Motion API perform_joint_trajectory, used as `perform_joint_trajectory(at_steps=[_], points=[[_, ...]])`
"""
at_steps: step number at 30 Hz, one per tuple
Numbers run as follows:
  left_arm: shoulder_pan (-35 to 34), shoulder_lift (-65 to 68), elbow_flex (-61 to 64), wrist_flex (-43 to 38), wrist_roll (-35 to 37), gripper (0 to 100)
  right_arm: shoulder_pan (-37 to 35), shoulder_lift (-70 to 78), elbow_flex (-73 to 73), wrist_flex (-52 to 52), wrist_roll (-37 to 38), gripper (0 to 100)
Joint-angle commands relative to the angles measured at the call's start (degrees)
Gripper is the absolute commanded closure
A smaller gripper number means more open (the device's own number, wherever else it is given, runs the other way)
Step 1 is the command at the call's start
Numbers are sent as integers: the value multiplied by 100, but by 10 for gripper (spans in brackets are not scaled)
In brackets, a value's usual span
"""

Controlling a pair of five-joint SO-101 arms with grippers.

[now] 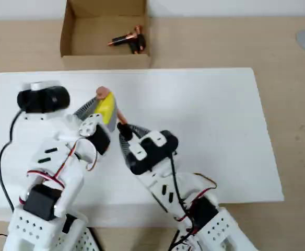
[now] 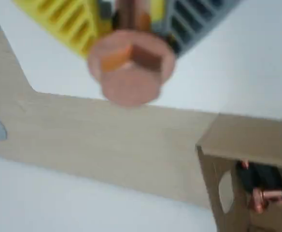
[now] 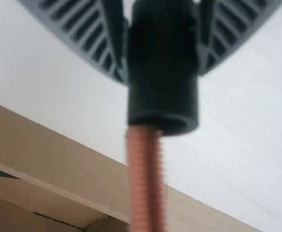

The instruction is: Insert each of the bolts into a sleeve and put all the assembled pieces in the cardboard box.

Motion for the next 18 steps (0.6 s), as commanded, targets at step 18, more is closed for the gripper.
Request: perform_joint_trajectory(at_steps=[18], points=[[334, -66, -571, 835, -167, 991, 92, -119, -145, -149, -18, 988]])
